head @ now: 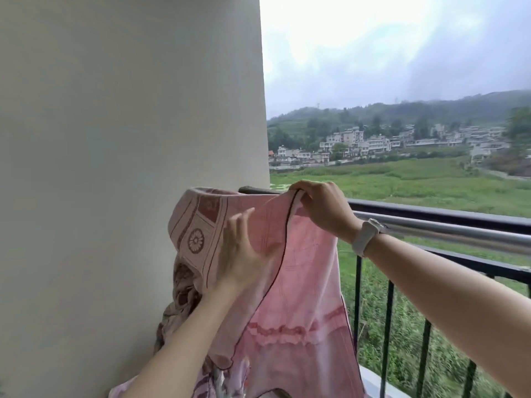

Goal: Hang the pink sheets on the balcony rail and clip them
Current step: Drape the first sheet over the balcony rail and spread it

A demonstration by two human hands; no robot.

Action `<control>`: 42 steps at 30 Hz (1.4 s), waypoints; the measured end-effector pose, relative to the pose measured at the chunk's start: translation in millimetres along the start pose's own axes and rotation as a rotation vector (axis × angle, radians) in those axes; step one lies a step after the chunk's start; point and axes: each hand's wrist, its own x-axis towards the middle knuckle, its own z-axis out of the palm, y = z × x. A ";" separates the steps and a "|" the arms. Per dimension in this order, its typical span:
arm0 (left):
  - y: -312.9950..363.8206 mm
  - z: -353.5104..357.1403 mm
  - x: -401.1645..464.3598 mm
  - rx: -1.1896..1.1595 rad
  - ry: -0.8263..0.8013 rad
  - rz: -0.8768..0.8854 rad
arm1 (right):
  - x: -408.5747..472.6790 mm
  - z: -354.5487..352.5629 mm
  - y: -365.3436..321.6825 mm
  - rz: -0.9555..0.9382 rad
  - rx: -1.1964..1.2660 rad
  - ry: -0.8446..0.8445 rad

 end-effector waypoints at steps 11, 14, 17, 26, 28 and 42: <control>-26.5 -3.9 10.6 -0.035 0.216 -0.092 | -29.9 -29.7 10.6 -0.161 -0.129 -0.036; -7.8 -37.2 20.1 0.008 0.171 -0.103 | -32.3 -37.0 10.8 -0.230 -0.169 -0.093; 23.3 -47.5 19.2 0.013 0.161 -0.070 | -22.3 -50.0 13.9 -0.185 -0.196 0.021; 191.0 -3.4 26.4 -0.261 0.110 0.168 | -27.9 -199.9 70.8 0.165 -0.289 0.208; 231.0 18.9 21.2 -0.279 0.041 0.213 | -43.9 -239.7 89.9 0.216 -0.290 0.179; 296.4 127.8 -37.6 -0.314 -0.338 0.208 | -153.0 -317.4 105.5 0.351 -0.177 -0.173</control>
